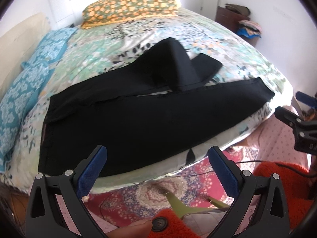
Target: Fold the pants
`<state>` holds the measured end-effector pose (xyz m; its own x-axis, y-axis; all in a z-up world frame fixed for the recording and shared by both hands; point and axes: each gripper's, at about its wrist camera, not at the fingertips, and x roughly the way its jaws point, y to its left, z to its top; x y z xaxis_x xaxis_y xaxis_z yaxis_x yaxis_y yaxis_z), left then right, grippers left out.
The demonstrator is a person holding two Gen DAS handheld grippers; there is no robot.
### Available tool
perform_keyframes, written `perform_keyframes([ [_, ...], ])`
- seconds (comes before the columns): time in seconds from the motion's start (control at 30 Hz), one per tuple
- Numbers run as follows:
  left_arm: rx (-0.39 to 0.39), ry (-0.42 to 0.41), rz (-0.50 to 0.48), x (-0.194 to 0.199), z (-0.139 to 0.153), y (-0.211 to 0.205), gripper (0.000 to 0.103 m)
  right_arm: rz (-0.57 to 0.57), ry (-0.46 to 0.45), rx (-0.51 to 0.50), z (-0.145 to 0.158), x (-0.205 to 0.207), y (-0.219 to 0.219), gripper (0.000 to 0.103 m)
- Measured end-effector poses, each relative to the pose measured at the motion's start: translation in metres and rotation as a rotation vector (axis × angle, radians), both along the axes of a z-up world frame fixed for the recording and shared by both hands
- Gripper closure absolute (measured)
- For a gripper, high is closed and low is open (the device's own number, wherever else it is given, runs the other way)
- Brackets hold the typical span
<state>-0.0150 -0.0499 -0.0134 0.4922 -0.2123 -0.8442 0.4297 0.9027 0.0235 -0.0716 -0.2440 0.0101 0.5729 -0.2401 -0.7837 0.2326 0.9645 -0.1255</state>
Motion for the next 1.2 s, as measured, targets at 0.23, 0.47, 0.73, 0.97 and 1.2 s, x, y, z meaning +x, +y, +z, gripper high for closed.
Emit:
perform_keyframes([
  [0.23,0.008,0.001,-0.043,-0.003,-0.001,-0.008,0.001,-0.039,0.007,0.005,-0.002,0.001,-0.008,0.000],
  [0.47,0.017,0.005,-0.030,-0.002,-0.003,-0.004,0.001,0.009,0.016,0.001,-0.005,0.005,0.002,0.000],
  [0.73,0.027,0.013,0.036,0.003,-0.006,0.008,0.001,0.094,0.023,-0.004,-0.008,0.008,0.020,0.000],
  [0.97,0.011,0.014,0.128,0.008,-0.006,0.026,0.001,0.141,0.036,0.001,-0.011,0.013,0.033,0.000],
  [1.2,-0.004,0.013,0.195,0.009,-0.004,0.044,0.001,0.215,0.021,0.017,-0.009,0.015,0.050,0.000],
])
